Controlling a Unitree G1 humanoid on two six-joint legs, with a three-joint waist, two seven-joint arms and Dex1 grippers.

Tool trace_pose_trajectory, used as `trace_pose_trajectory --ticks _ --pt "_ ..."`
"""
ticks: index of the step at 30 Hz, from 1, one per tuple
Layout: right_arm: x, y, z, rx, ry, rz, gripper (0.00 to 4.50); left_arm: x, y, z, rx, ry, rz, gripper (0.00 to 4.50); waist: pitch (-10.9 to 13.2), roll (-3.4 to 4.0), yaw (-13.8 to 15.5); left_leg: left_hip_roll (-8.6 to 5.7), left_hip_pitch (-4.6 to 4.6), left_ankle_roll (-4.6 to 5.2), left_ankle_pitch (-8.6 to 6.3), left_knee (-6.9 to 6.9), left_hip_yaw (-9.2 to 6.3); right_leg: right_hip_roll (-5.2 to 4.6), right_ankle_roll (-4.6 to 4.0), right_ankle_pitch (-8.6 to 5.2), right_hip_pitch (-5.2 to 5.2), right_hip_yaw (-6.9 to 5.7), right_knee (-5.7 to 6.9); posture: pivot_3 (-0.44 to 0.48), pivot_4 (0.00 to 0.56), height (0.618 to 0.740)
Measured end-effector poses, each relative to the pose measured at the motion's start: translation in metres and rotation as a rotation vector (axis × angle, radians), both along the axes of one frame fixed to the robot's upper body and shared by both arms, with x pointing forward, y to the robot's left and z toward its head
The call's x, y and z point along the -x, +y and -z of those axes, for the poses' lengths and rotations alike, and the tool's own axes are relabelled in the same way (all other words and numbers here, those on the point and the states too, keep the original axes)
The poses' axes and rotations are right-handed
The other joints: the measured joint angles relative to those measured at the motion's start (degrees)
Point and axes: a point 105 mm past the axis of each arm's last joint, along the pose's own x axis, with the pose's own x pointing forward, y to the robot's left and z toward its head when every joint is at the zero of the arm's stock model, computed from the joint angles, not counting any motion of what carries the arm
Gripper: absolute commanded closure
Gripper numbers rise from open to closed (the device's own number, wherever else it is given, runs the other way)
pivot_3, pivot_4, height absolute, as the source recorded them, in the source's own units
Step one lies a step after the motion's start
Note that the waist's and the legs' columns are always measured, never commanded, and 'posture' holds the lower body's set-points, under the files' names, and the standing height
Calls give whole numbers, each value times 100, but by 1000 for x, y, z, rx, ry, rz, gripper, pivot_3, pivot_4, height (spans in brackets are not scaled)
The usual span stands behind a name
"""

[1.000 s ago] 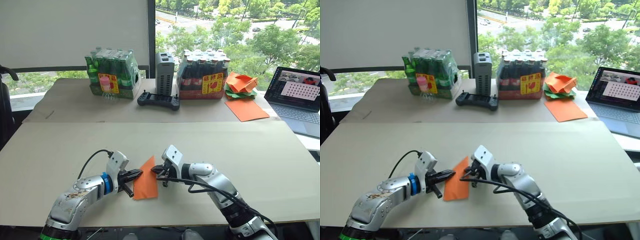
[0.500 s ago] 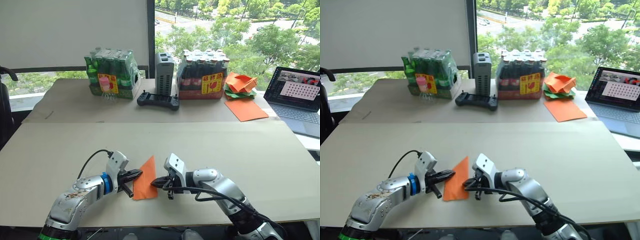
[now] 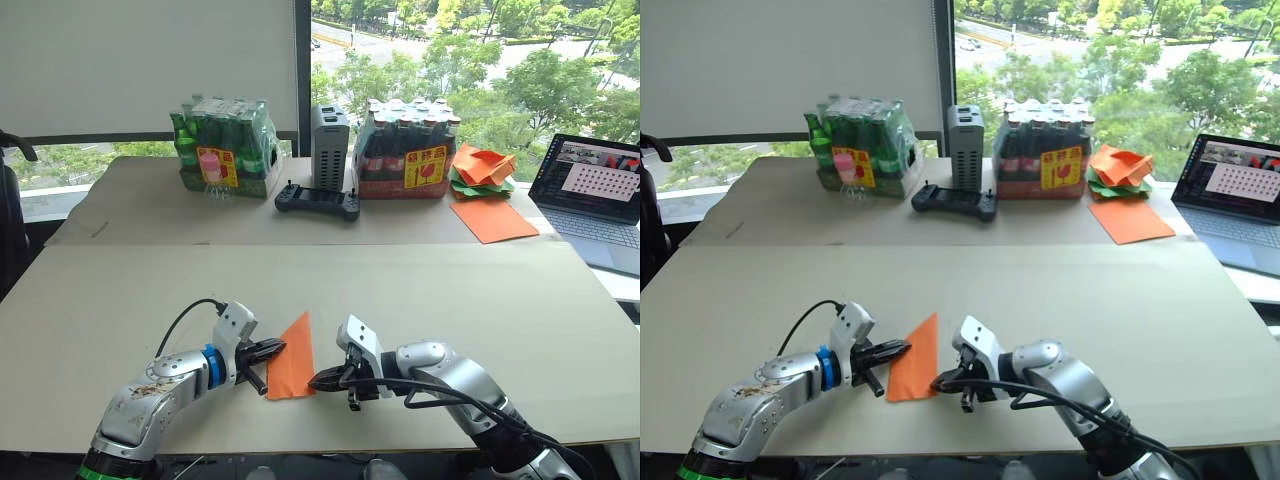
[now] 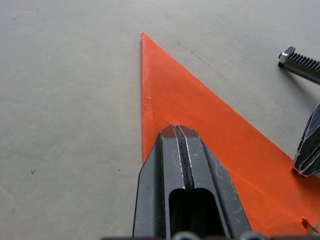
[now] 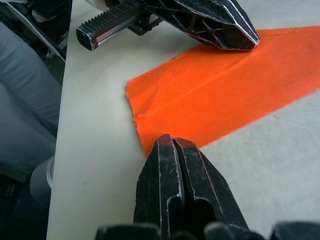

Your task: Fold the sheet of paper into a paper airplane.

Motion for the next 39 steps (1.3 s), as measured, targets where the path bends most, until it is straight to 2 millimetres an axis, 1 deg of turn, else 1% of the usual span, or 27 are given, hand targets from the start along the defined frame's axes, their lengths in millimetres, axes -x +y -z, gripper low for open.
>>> trace_pose_trajectory --ticks 8,11,14,17,20,22,25,30,32,35,36,39 --pt "1 -2 -2 -5 14 -9 4500 0 0 0 0 0 0 4483 0 -1 3 0 0 0 0 0 0 0 0 0 0 0 0 0 150 740" --pt "5 -7 -5 -20 60 -25 4500 0 0 -1 4 0 1 4483 1 -3 9 0 -2 0 0 0 0 0 0 0 0 0 -1 0 150 740" --pt "4 -11 -9 -50 105 -6 4500 -1 0 -2 12 2 -1 4483 2 -3 7 0 -3 0 0 0 0 0 0 0 -3 0 1 0 150 740" --pt "-1 -15 -19 -93 131 23 4500 -2 2 -3 29 20 -10 4483 4 -4 6 0 -4 0 0 0 0 0 0 0 -4 0 2 0 150 740" --pt "-9 -16 -34 -150 120 51 4500 -5 3 -6 43 39 -21 4483 7 -6 0 1 -5 0 0 0 0 2 0 0 -7 0 4 0 150 740" --pt "-12 -16 -39 -177 122 63 4500 -8 6 -10 74 61 -44 4483 16 -10 0 0 -12 0 0 0 0 1 -1 0 -11 0 2 0 150 740" --pt "-12 -16 -38 -172 129 76 4500 -12 10 -19 122 77 -68 4483 26 -23 0 -1 -31 0 0 0 0 0 -4 3 -30 0 2 0 150 740" --pt "-12 -18 -34 -165 135 100 4500 -14 16 -48 268 90 -63 4483 28 -25 -1 -1 -81 0 1 6 0 0 -44 27 -82 0 16 0 150 740" --pt "-12 -18 -33 -164 136 105 4500 -11 19 -53 294 106 -48 4483 28 -25 -15 -1 -85 0 1 9 0 0 -46 28 -86 0 20 0 150 740" --pt "-12 -18 -32 -161 137 110 4500 -7 20 -55 332 138 -28 3715 28 -25 -13 -1 -85 -1 1 9 0 0 -46 28 -86 0 19 0 150 740" --pt "-12 -18 -31 -160 137 112 4500 -6 21 -55 346 151 -26 3386 28 -25 -10 -1 -85 -1 2 10 0 0 -46 28 -86 0 19 0 150 740" --pt "-13 -18 -30 -156 137 118 4500 -4 24 -53 371 178 -30 3386 28 -25 -10 -1 -85 -1 2 10 0 1 -46 28 -86 0 19 0 150 740"
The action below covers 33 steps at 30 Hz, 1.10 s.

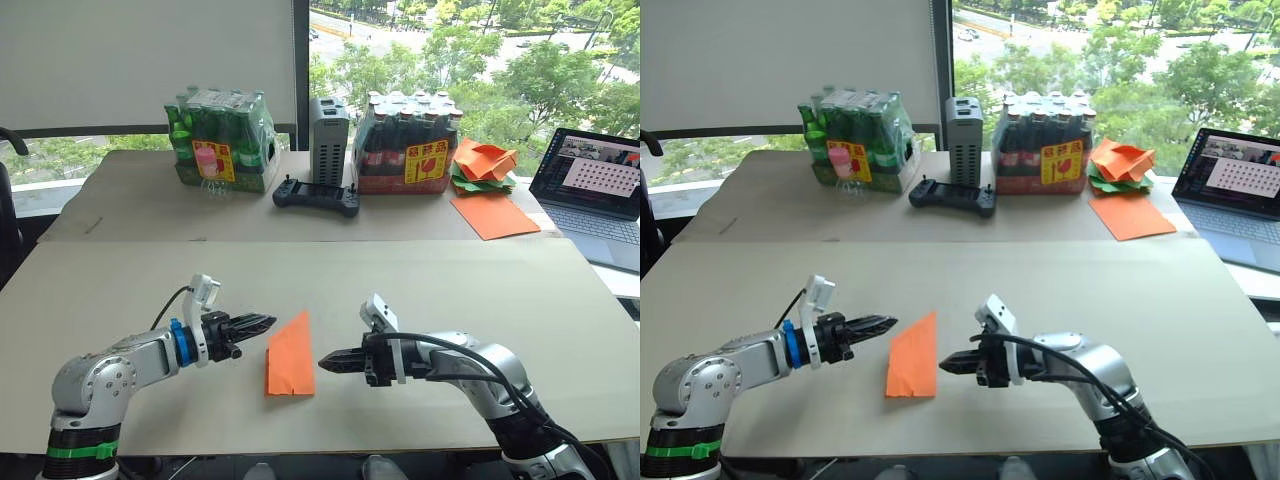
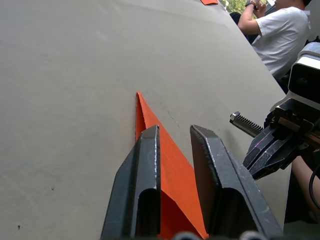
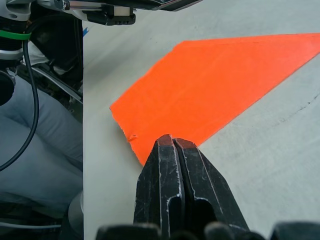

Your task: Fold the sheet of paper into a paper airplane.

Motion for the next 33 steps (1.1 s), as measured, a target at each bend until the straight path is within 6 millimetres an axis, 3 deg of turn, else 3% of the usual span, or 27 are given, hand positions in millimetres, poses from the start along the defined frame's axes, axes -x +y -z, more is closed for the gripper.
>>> trace_pose_trajectory --ticks 5,19,33 --pt "1 1 3 8 4 3 4500 4 7 13 4 67 -10 3386 0 0 -7 0 0 0 0 0 0 0 0 0 -1 0 1 0 150 740" --pt "1 0 6 18 12 13 4500 9 2 31 -7 138 13 3386 0 0 6 0 0 -1 0 2 0 0 -1 1 -1 0 3 0 150 740" --pt "2 -2 10 31 19 24 4500 6 -8 34 16 139 26 3386 0 0 8 0 -7 0 0 36 0 0 -1 1 1 0 17 0 150 740"
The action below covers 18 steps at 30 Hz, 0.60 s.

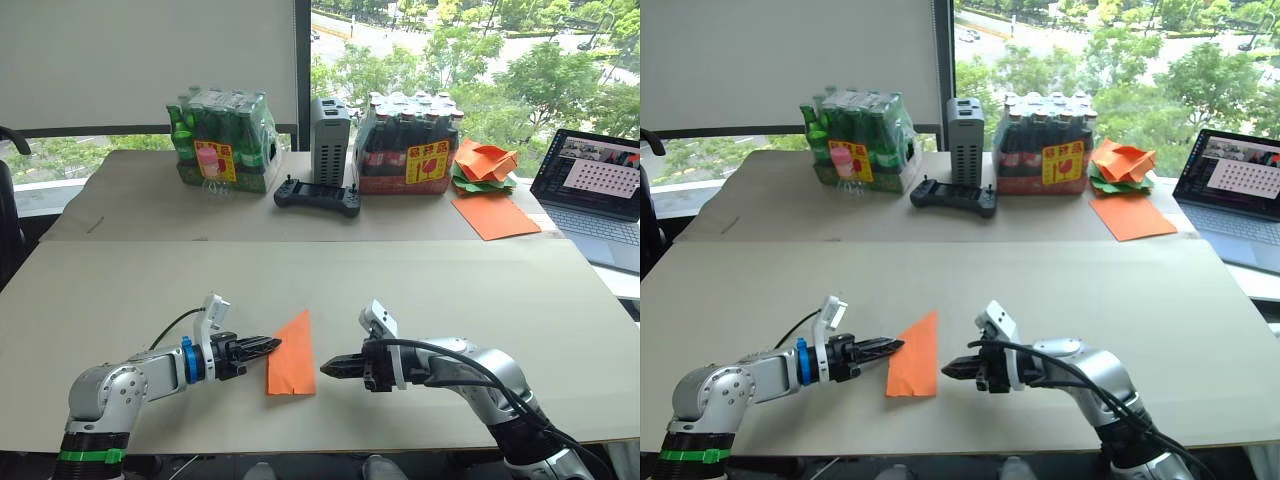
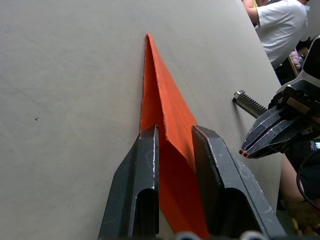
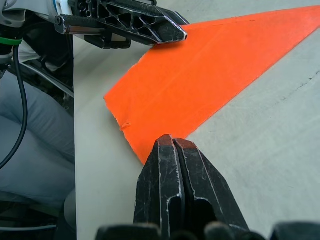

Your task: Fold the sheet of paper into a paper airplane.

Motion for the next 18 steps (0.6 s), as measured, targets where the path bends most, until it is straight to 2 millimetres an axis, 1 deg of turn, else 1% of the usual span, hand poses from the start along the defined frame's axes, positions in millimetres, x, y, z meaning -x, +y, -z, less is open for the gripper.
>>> trace_pose_trajectory --ticks 13,17,18 --pt "-1 0 1 7 -8 6 4500 -3 -5 1 6 3 -16 3386 0 0 0 -1 0 0 0 5 0 0 0 0 1 0 3 0 150 740" --pt "-1 0 0 7 -20 7 4500 -3 -6 1 12 4 -15 4454 0 0 0 -1 0 0 0 5 0 0 0 0 1 0 3 0 150 740" --pt "-2 1 0 8 -20 7 4500 -3 -6 1 13 4 -14 4454 0 0 0 -1 0 0 0 5 0 0 0 0 1 0 3 0 150 740"
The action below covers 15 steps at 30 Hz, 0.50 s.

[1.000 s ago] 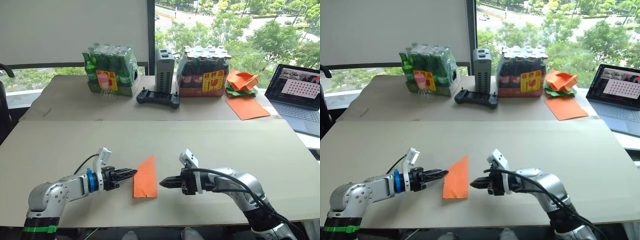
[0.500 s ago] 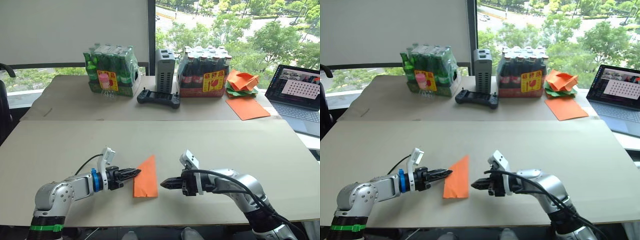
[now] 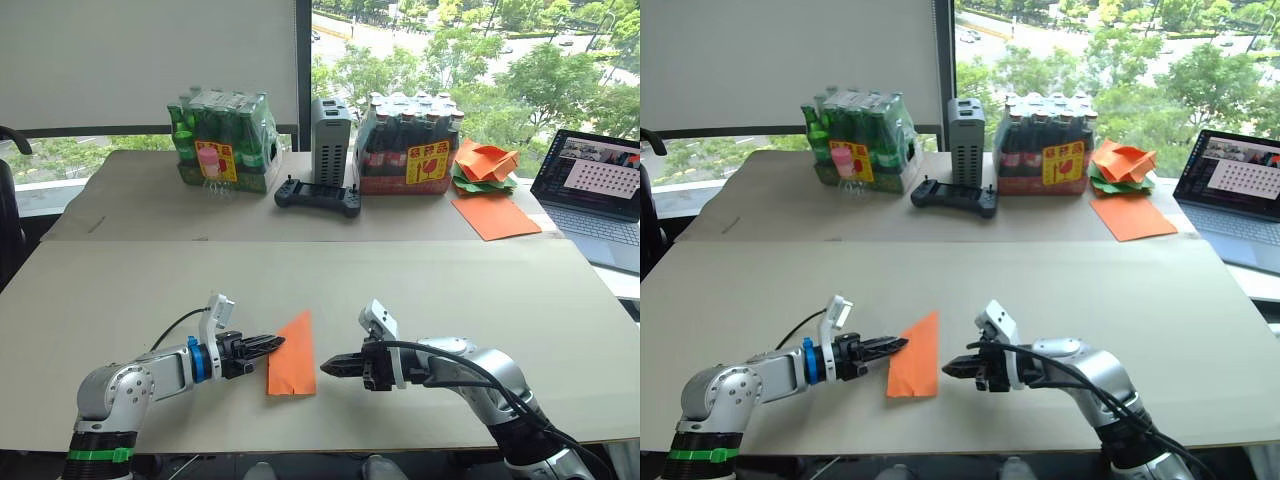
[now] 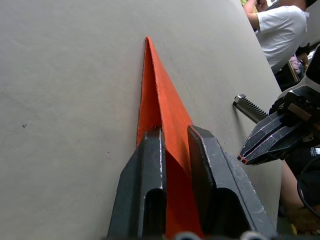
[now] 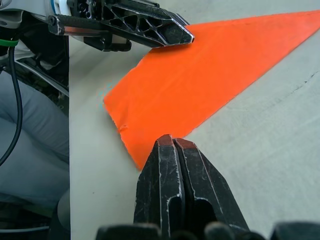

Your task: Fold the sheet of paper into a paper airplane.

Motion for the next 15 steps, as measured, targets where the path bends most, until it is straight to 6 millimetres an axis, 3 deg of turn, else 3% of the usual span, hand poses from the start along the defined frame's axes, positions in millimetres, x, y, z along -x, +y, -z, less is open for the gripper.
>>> trace_pose_trajectory --ticks 10,15 --pt "0 0 1 6 -7 1 4500 0 -2 1 4 7 -4 4454 0 0 0 0 0 0 0 1 0 0 0 0 0 0 0 0 150 740" --pt "0 0 1 6 -8 0 4500 -10 -5 -4 29 -1 -56 4454 0 0 11 -1 -1 0 0 6 0 0 1 1 2 0 3 0 150 740"
